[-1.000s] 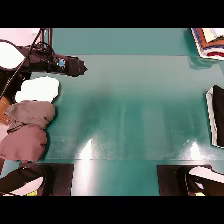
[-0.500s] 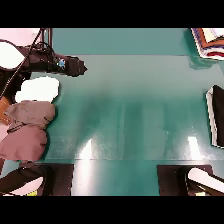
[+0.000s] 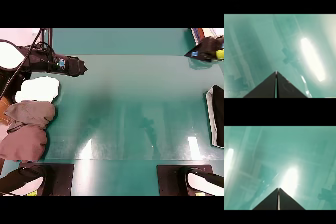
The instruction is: Fold the shirts.
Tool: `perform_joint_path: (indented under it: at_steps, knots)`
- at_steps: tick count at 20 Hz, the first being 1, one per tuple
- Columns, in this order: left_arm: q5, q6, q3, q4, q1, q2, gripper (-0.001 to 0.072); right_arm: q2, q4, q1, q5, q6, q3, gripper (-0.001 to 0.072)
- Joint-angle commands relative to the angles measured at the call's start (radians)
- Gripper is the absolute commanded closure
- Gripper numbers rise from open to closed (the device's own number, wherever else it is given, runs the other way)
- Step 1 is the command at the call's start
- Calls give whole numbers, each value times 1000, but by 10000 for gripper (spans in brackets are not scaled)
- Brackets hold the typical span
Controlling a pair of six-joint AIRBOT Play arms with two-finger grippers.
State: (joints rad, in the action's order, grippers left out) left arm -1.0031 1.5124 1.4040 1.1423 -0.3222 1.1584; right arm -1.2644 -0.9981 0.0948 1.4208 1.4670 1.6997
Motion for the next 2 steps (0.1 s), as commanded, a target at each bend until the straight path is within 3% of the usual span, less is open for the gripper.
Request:
perform_joint_path:
  at_steps: [1, 2]
  knots:
    - [1, 0, 0, -1, 0, 1, 680, -23, 2, 74, 18, -10, 1, 694]
    - [0, 0, 0, -1, 0, 1, 680, -25, 3, 74, 21, -10, 0, 694]
